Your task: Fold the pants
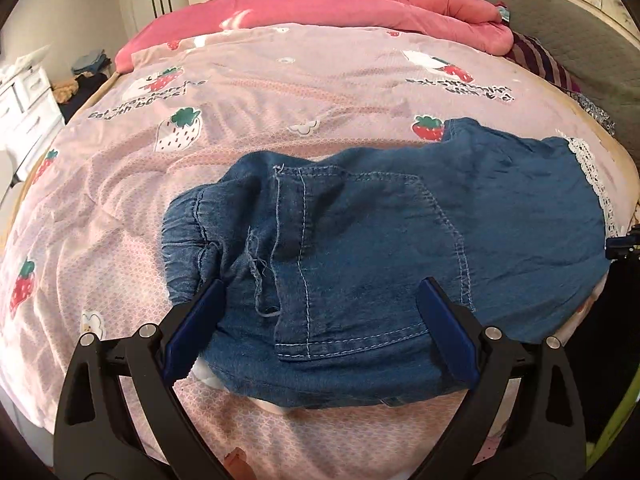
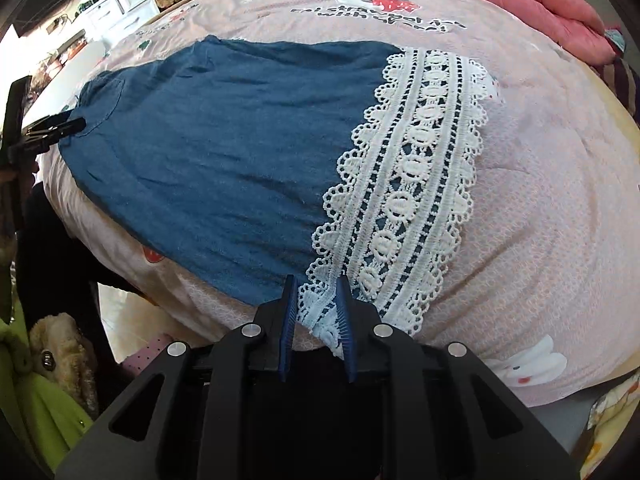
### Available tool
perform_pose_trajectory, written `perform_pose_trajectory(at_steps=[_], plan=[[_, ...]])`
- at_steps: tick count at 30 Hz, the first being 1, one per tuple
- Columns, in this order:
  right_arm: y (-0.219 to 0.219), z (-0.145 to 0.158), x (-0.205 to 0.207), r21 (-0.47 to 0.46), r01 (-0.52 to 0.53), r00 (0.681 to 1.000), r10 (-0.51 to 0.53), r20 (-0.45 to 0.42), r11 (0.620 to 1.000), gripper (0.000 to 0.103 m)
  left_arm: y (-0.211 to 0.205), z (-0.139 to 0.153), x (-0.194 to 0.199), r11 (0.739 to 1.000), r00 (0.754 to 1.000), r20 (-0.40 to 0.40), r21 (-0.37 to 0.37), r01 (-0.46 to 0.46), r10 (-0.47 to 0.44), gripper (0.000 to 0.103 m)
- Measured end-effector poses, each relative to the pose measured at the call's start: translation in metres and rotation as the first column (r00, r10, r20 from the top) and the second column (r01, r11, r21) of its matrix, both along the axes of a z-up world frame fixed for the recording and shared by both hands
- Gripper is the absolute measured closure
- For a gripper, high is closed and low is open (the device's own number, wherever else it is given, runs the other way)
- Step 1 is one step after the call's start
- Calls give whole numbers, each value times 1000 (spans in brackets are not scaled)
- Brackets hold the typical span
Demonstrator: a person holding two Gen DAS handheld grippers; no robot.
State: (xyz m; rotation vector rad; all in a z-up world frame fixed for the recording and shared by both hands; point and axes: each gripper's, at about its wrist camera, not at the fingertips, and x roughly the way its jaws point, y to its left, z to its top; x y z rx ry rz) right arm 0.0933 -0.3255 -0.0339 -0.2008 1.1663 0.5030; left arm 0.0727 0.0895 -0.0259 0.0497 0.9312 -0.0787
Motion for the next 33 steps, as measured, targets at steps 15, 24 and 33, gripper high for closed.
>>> perform_pose_trajectory(at_steps=[15,24,33], plan=[[-17,33,-6,186,28,999,-31,16,982,54,-3,29,-12,996,998,57,-83,26,-22,13],[-49,71,11,243,119,979,-154,129,963,32,-64,75,-25,979,970,171,-83,187,-171,10],[-69,74,58,269,158,972,-198,129,950,21,-180,54,-21,887,886,147,-85,454,-440,10]])
